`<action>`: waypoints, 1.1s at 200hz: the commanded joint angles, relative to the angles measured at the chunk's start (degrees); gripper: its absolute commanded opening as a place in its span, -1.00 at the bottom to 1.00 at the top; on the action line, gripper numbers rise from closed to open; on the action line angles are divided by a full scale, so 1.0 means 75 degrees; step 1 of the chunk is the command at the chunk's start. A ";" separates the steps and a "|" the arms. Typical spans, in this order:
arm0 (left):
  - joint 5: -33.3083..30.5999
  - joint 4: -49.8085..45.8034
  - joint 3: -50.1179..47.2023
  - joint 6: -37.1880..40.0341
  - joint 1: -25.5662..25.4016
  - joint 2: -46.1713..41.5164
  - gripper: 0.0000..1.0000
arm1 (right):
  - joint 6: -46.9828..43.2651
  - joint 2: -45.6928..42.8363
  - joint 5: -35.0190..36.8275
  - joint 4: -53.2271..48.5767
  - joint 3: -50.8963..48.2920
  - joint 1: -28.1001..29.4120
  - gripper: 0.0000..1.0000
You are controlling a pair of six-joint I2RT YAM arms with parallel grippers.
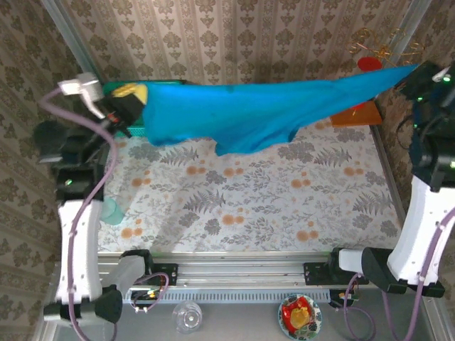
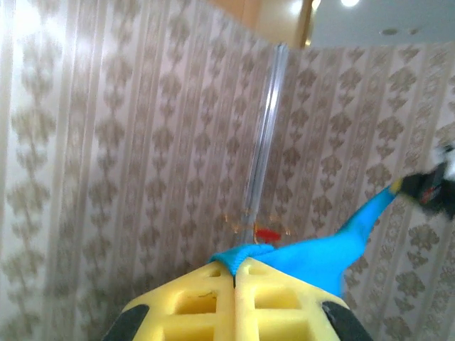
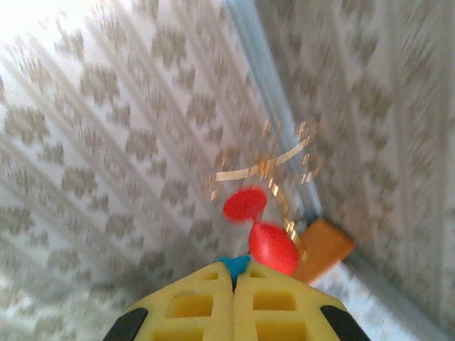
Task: Fold the inside-out t-shirt
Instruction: Turn over the T-shirt at the center of the table.
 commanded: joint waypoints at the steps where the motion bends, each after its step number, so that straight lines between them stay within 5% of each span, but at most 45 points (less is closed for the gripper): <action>1: 0.0169 0.0988 -0.1175 -0.1093 -0.0283 0.1262 -1.00 | -0.0810 -0.0607 0.1454 0.0422 0.1260 -0.0067 -1.00; 23: 0.0690 0.0924 -0.0087 -0.1259 -0.0165 0.1671 -1.00 | -0.0336 -0.0785 0.1000 0.0639 0.0551 -0.0064 -1.00; 50: 0.1211 0.0547 0.2460 -0.1479 0.0873 0.1587 -1.00 | 0.0707 -0.1108 -0.0087 0.1051 -0.1426 -0.0064 -1.00; 69: 0.0942 -0.0901 0.3328 -0.0381 0.1040 0.1360 -1.00 | 0.1214 -0.1290 -0.0515 0.1442 -0.2461 -0.0067 -1.00; 95: 0.0595 -0.1673 0.1971 0.0354 0.0477 0.1294 -1.00 | 0.0802 -0.1185 -0.0096 0.1270 -0.2031 -0.0067 -1.00; 136: 0.0719 0.0502 -0.0485 -0.0799 -0.0117 0.1907 -1.00 | -0.0515 -0.1004 0.1317 0.1000 0.0052 -0.0063 -1.00; 164: 0.0901 0.0371 0.0476 -0.0855 0.0278 0.1742 -1.00 | -0.0090 -0.1044 0.0796 0.0966 -0.0231 -0.0061 -1.00; 186: 0.0545 -0.0987 0.1370 0.0476 0.0392 0.1104 -1.00 | 0.0192 -0.1345 0.0482 0.1226 -0.1310 -0.0066 -1.00; 220: 0.0970 -0.0838 0.0809 0.0764 0.0209 0.0279 -1.00 | 0.0061 -0.2036 0.0730 0.1435 -0.2190 -0.0067 -1.00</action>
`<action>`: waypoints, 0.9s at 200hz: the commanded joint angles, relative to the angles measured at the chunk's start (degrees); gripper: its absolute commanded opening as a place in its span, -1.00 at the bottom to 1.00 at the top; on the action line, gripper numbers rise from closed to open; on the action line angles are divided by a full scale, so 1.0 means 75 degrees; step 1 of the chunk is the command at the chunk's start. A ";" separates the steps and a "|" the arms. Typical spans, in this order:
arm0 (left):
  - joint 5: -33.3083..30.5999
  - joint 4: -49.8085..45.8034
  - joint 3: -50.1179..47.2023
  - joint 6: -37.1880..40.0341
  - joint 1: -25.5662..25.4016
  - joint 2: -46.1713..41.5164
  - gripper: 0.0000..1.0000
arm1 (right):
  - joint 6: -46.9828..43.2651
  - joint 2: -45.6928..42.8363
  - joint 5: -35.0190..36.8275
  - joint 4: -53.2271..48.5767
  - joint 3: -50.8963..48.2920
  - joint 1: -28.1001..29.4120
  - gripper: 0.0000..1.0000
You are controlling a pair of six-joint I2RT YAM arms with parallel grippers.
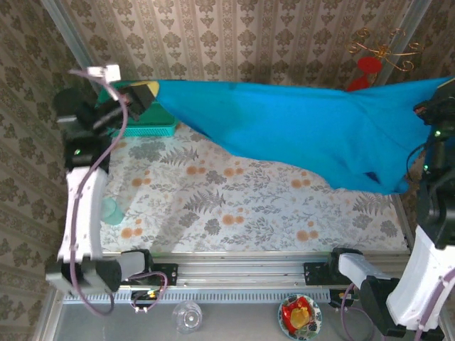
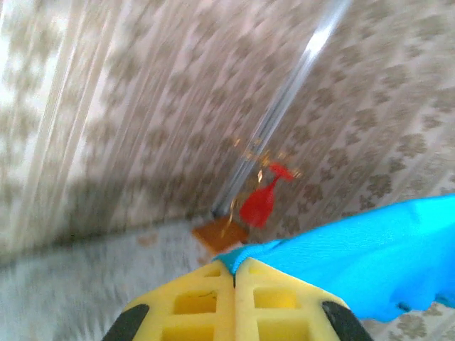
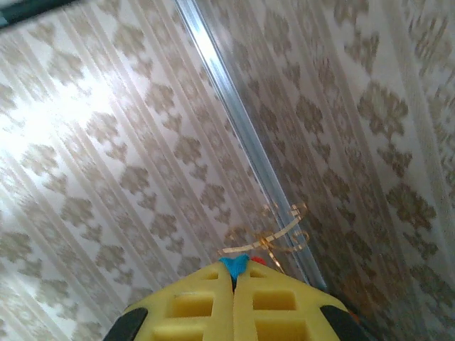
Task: Fold the inside-out t-shirt
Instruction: Turn over the T-shirt at the center of the table.
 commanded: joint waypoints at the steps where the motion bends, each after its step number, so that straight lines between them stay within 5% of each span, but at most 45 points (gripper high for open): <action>1: 0.0213 0.0239 -0.0232 0.0540 0.0005 -0.0762 -1.00 | 0.0001 -0.0331 0.0452 0.0417 -0.0380 -0.0067 -1.00; 80: 0.0049 -0.0772 0.0810 0.1716 0.0009 -0.1849 -1.00 | -0.0418 -0.0806 0.0644 0.0790 0.0132 -0.0065 -1.00; 130: -0.0605 -0.0782 0.0645 0.1658 -0.0219 -0.0368 -1.00 | -0.0377 0.0530 0.0381 0.1018 0.0128 -0.0066 -1.00; 180: -0.2083 -0.1595 0.0670 0.3037 -0.0931 0.2016 -1.00 | 0.0366 0.2398 -0.0613 0.1656 -0.0941 -0.0064 -1.00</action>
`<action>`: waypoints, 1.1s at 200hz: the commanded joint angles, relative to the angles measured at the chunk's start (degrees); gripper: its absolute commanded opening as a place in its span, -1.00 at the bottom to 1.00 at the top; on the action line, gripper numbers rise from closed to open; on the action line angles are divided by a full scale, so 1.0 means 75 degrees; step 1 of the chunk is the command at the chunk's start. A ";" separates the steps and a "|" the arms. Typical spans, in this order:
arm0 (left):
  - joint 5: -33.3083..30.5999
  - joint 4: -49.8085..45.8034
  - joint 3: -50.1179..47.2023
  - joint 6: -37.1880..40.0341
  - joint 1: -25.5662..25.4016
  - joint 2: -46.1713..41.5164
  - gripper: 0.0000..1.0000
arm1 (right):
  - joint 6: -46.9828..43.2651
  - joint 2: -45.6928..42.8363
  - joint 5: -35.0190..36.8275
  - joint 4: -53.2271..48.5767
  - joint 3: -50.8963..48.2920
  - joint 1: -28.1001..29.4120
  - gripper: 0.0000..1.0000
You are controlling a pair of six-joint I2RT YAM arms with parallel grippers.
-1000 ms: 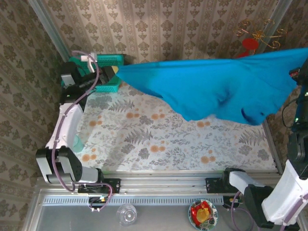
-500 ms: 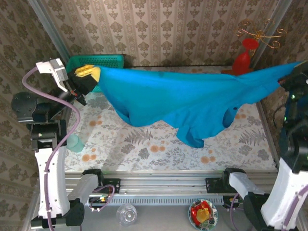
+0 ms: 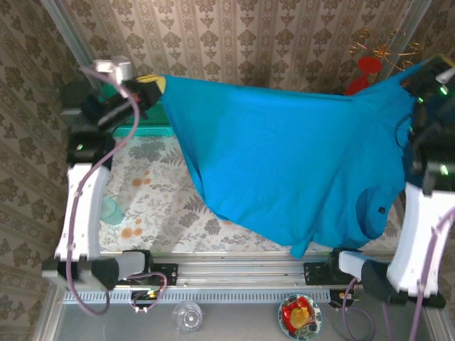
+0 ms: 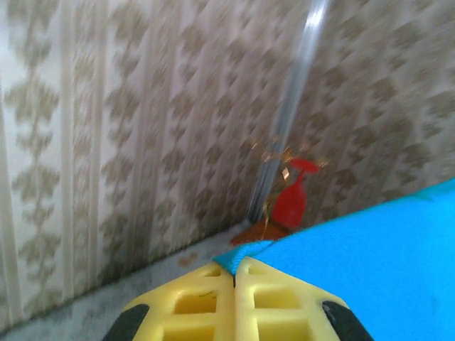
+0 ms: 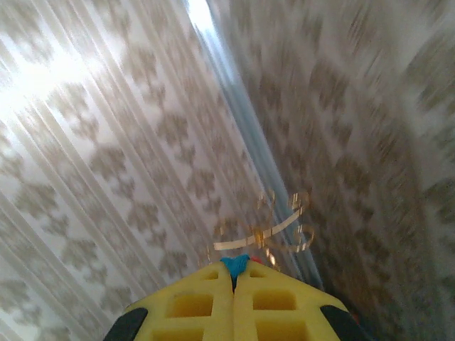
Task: Fold the inside-out t-shirt
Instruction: Turn over the T-shirt at the center of the table, then adjust the T-shirt at the center of the table.
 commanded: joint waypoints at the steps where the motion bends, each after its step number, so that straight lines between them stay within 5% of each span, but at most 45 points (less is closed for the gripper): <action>1: -0.1082 -0.0662 0.0117 0.0978 -0.0185 0.1020 -1.00 | 0.0462 0.0954 -0.0511 0.0383 -0.0372 -0.0045 -1.00; 38: -0.2145 -0.1795 0.2078 0.1106 -0.0137 0.3546 -0.89 | 0.0689 0.2672 -0.1000 0.0486 -0.0276 -0.0029 -0.99; 52: -0.2360 -0.2421 0.2927 0.1074 -0.0148 0.4266 -0.51 | 0.0726 0.3252 -0.1431 -0.0209 0.0225 -0.0020 -0.67; 76: -0.2579 -0.2850 0.3345 0.1072 -0.0276 0.4464 -0.33 | 0.0643 0.3310 -0.1715 -0.0598 -0.0132 0.0188 -0.39; 111: -0.3145 -0.3207 0.2394 0.1382 -0.0719 0.3679 -0.19 | 0.0421 0.2286 -0.2000 -0.0050 -0.1975 0.0844 -0.28; 143: -0.3800 -0.3566 0.0664 0.1373 -0.1405 0.2745 -0.19 | 0.0332 0.1975 -0.3194 -0.0328 -0.3086 0.1719 -0.27; 191: -0.4495 -0.3260 -0.2099 0.0260 -0.2566 0.1701 -0.19 | 0.0404 0.2301 -0.5000 0.0091 -0.4592 0.3763 -0.24; 220: -0.4768 -0.2838 -0.3359 -0.0832 -0.3203 0.1517 -0.16 | 0.0741 0.2977 -0.5149 0.1011 -0.5268 0.5107 -0.13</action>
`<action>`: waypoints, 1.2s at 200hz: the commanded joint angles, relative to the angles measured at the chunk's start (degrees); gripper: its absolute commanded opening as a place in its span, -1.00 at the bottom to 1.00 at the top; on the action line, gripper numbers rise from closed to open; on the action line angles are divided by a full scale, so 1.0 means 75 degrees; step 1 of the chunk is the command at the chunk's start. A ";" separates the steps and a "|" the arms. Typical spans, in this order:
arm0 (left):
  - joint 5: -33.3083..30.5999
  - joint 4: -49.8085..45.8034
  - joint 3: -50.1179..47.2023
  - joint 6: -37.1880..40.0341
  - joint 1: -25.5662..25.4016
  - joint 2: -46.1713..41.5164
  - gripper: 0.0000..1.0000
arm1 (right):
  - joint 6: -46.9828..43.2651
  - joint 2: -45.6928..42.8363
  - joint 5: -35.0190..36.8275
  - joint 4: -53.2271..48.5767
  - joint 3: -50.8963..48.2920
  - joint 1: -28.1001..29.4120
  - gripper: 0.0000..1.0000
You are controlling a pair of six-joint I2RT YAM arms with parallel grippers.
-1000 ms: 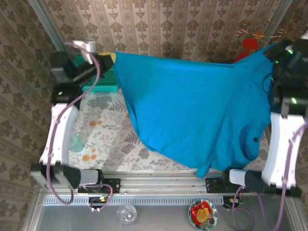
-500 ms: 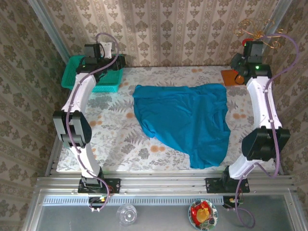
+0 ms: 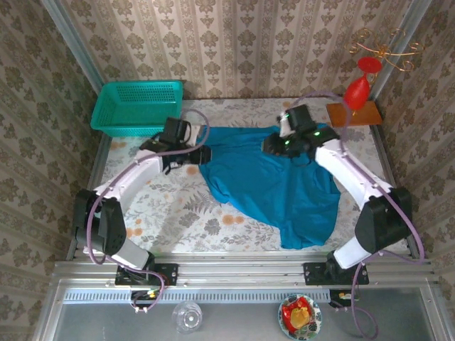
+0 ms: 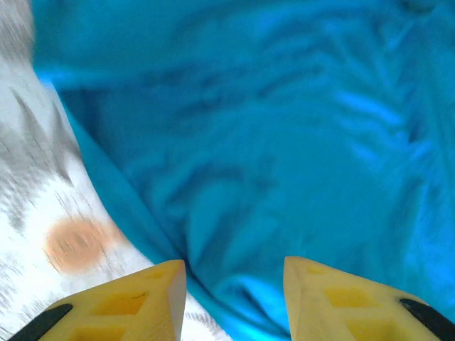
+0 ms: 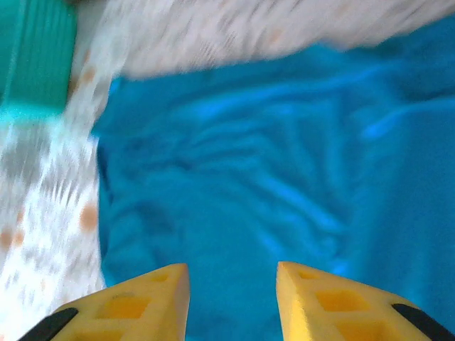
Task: Fold the inside-out t-shirt
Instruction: Adjust the T-shirt at the center of the table.
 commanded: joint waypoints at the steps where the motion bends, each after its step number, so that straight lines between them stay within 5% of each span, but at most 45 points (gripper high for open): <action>1: -0.0483 0.0303 -0.0731 -0.1159 -0.0400 -0.0303 -0.16 | 0.0256 0.0561 -0.0618 0.0763 -0.0412 0.0842 -0.13; 42: -0.0834 0.1556 -0.2062 -0.2527 -0.1135 -0.0445 -0.06 | 0.0301 0.1845 -0.0490 0.1129 -0.0444 0.1917 0.06; 81: -0.0651 0.1758 -0.2241 -0.2936 -0.1329 -0.0048 -0.05 | 0.0364 0.2452 -0.0528 0.1304 -0.0454 0.2098 0.17; 103: -0.0567 0.1914 -0.2331 -0.3023 -0.1341 0.0155 -0.04 | 0.0342 0.2618 -0.0411 0.1168 -0.0410 0.2100 -0.04; 140: -0.0112 0.2271 -0.2370 -0.3107 -0.1376 0.0578 -0.12 | 0.0506 0.2542 -0.0079 0.0985 -0.0431 0.2036 -1.00; 170: -0.0184 0.2263 -0.2497 -0.3096 -0.1376 0.0542 -0.35 | 0.0903 0.2164 0.0611 0.0794 -0.0620 0.1790 -1.00; 206: -0.0295 0.2088 -0.2703 -0.2881 -0.1123 0.0177 -1.00 | 0.1127 0.1753 0.0934 0.0711 -0.0939 0.1436 -1.00; 240: -0.0341 0.1523 -0.2764 -0.2334 -0.0367 -0.0663 -1.00 | 0.1225 0.1513 0.0581 0.0834 -0.1122 0.1327 -1.00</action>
